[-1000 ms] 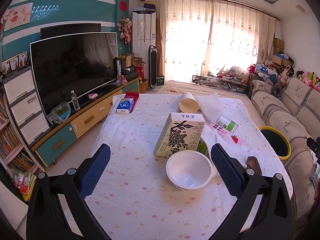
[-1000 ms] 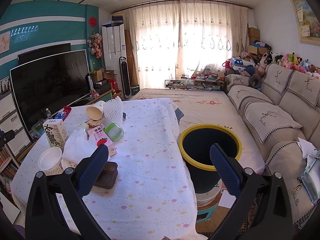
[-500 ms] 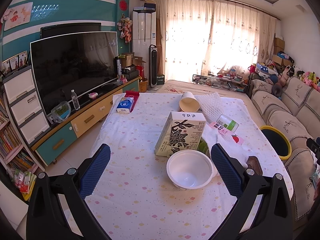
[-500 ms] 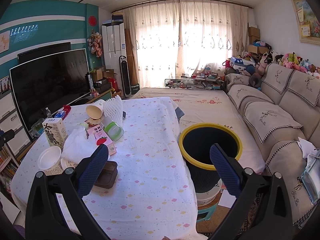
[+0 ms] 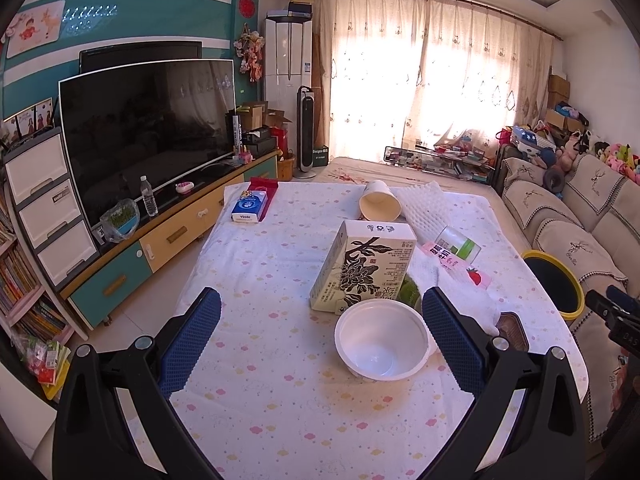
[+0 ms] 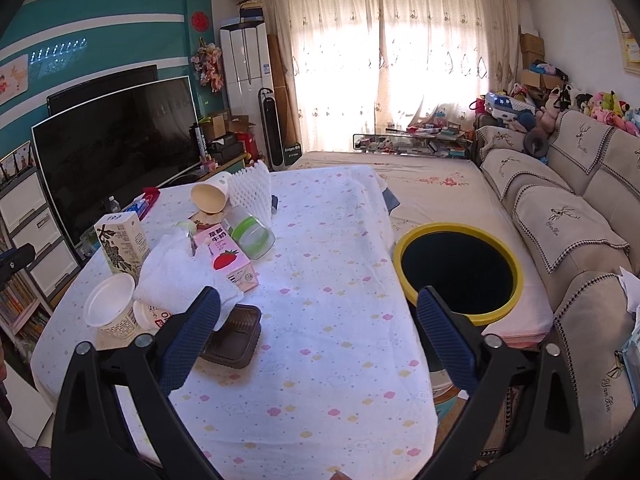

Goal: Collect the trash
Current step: 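Reach the right tool to the brown plastic tray and grasp its rim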

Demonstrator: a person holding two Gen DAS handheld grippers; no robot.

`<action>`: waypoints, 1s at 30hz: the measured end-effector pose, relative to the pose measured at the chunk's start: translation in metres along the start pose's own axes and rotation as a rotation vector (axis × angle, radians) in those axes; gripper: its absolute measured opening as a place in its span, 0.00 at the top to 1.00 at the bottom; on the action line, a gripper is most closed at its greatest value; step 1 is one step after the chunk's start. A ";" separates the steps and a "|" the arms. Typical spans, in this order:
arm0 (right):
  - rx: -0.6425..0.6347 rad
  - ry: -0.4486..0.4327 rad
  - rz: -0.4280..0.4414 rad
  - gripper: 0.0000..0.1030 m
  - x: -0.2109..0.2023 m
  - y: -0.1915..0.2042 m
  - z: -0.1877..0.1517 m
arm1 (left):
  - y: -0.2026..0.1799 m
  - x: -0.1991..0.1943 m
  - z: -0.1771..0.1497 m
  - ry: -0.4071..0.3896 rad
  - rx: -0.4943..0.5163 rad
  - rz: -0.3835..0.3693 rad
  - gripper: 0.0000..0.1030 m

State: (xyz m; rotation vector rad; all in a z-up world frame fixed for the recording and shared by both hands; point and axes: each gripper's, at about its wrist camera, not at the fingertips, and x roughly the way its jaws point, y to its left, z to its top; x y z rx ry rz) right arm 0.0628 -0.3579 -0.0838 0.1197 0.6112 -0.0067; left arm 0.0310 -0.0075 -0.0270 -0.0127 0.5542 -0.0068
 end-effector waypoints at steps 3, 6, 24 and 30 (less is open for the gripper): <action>-0.025 0.050 0.006 0.53 0.022 0.012 -0.004 | 0.001 0.004 -0.001 0.001 -0.001 0.000 0.04; -0.044 0.089 0.025 0.84 0.040 0.024 -0.010 | 0.001 0.010 -0.003 0.003 0.004 0.005 0.04; -0.026 0.214 0.072 0.89 0.092 0.046 -0.023 | 0.000 0.055 -0.011 0.057 -0.006 -0.013 0.04; -0.029 0.214 0.074 0.95 0.094 0.041 -0.025 | -0.001 0.059 -0.013 0.058 -0.008 -0.014 0.04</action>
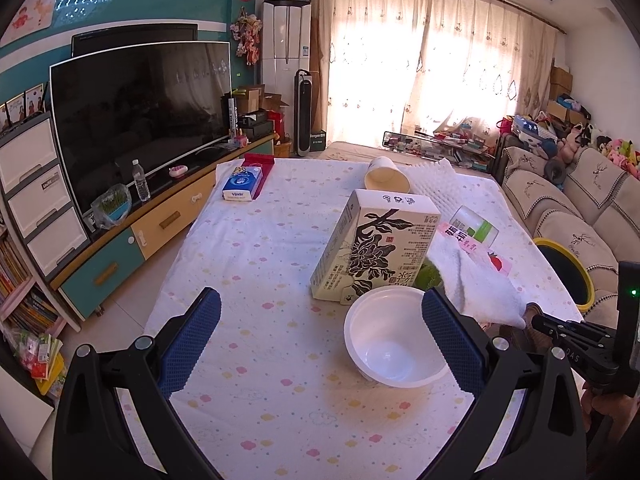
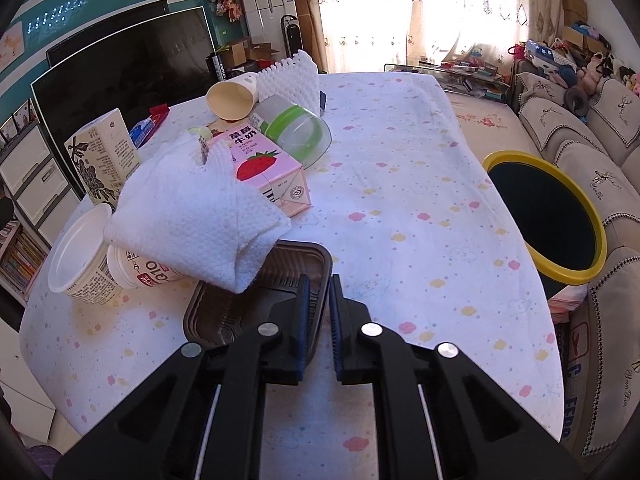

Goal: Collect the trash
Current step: 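Reach the right tool to the brown plastic tray and grasp its rim, then carry the tray over the yellow-rimmed bin and open the right tool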

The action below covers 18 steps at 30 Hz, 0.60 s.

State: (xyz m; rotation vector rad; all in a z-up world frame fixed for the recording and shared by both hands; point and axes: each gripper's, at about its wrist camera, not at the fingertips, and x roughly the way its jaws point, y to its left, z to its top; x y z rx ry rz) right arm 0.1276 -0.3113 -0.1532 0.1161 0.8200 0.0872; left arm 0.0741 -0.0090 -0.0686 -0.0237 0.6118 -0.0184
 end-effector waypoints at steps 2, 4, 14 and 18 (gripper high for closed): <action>0.001 -0.016 -0.004 0.96 -0.007 -0.002 0.001 | 0.000 0.002 0.000 0.003 -0.001 -0.001 0.04; 0.002 -0.028 -0.012 0.96 -0.015 -0.008 0.004 | -0.001 0.004 -0.001 0.005 -0.003 0.000 0.04; 0.132 -0.139 -0.162 0.96 -0.056 -0.088 0.017 | -0.002 0.005 -0.004 0.008 -0.004 -0.015 0.04; 0.207 -0.195 -0.301 0.96 -0.055 -0.152 0.042 | -0.007 0.006 -0.005 0.022 0.009 -0.019 0.04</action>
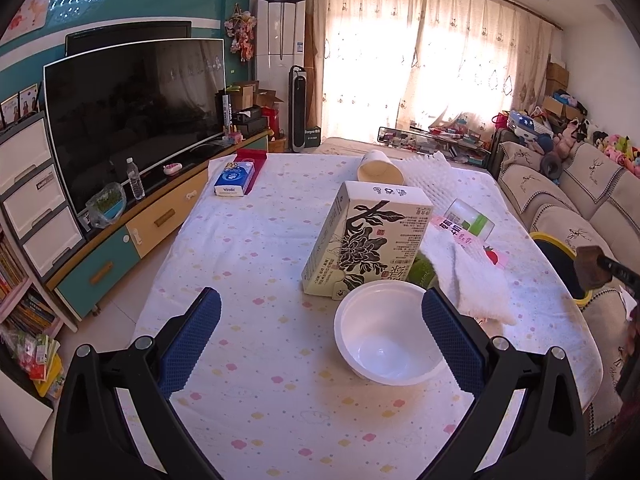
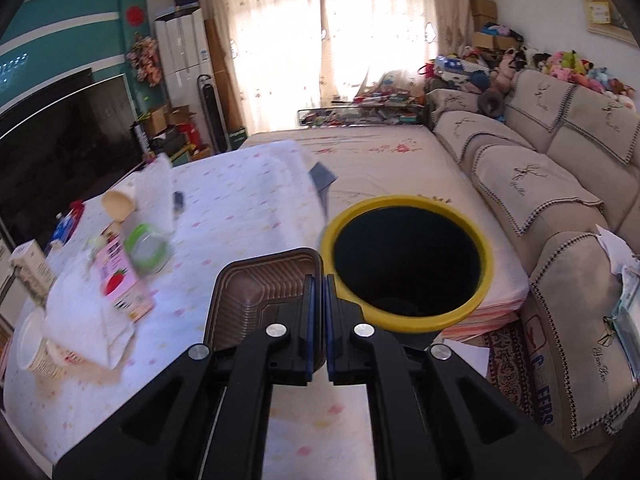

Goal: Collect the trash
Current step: 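Carry the tray over the yellow-rimmed bin and open the right tool, then grasp the rim of the white plastic bowl with the left tool and lift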

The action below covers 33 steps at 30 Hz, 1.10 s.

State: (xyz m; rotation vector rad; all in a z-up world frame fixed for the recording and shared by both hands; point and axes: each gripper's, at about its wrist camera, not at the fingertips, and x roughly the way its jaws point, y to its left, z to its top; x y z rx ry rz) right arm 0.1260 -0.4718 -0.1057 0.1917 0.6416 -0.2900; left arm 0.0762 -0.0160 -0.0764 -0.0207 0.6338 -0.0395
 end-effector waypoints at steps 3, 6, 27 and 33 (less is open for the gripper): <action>0.026 0.044 -0.072 0.96 0.045 -0.033 0.019 | -0.004 0.003 0.001 0.008 0.000 -0.006 0.04; 0.051 0.130 -0.108 0.96 0.095 -0.059 0.028 | -0.007 0.005 0.001 0.015 0.001 -0.014 0.04; 0.005 0.050 -0.042 0.60 0.074 -0.030 0.016 | -0.029 0.055 -0.005 0.128 0.030 -0.025 0.04; -0.028 0.010 0.004 0.56 0.041 -0.011 0.016 | -0.024 0.078 -0.007 0.184 0.027 -0.022 0.14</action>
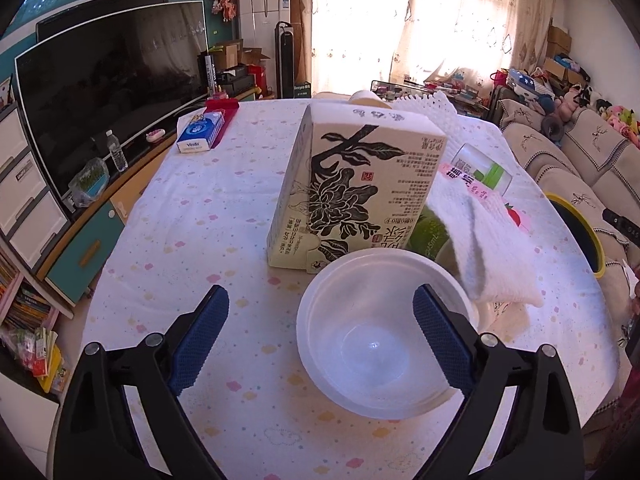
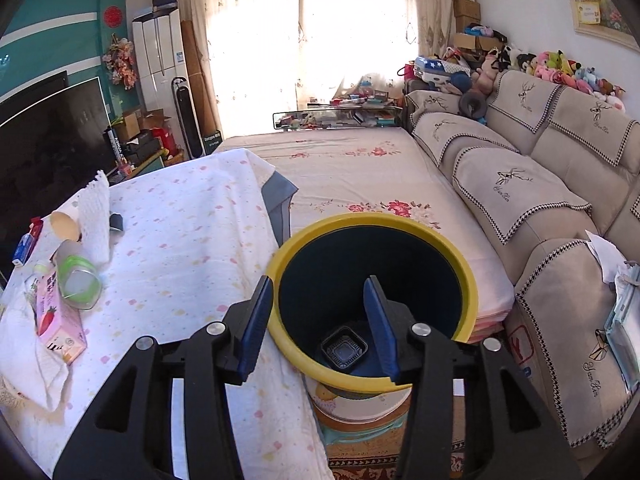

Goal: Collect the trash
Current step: 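Grasp the rim of the white plastic bowl with the left tool and lift, then carry the bowl over the bin and open the left tool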

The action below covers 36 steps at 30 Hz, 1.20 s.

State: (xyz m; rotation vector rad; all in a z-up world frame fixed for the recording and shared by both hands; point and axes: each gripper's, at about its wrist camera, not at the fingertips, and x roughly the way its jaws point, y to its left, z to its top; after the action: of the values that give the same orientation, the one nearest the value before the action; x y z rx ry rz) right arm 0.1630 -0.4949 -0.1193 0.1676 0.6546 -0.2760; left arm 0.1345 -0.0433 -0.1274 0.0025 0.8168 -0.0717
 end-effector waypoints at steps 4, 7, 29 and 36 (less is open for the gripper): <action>-0.004 -0.007 0.013 0.55 -0.009 0.004 0.000 | 0.005 0.015 0.001 0.053 -0.028 -0.029 0.29; 0.000 -0.006 0.020 0.55 -0.011 0.004 -0.001 | 0.005 0.023 0.002 0.073 -0.023 -0.034 0.40; 0.032 -0.077 -0.006 0.55 -0.047 -0.015 -0.012 | -0.030 -0.058 0.019 -0.057 0.102 -0.133 0.91; 0.044 -0.098 -0.038 0.55 -0.060 -0.043 -0.012 | -0.117 -0.063 0.060 -0.102 0.194 -0.294 0.91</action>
State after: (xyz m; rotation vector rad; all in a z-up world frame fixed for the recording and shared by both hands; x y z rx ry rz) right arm 0.0979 -0.5215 -0.0942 0.1826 0.5554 -0.3335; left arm 0.1282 -0.1573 -0.0374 0.0611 0.7014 -0.4250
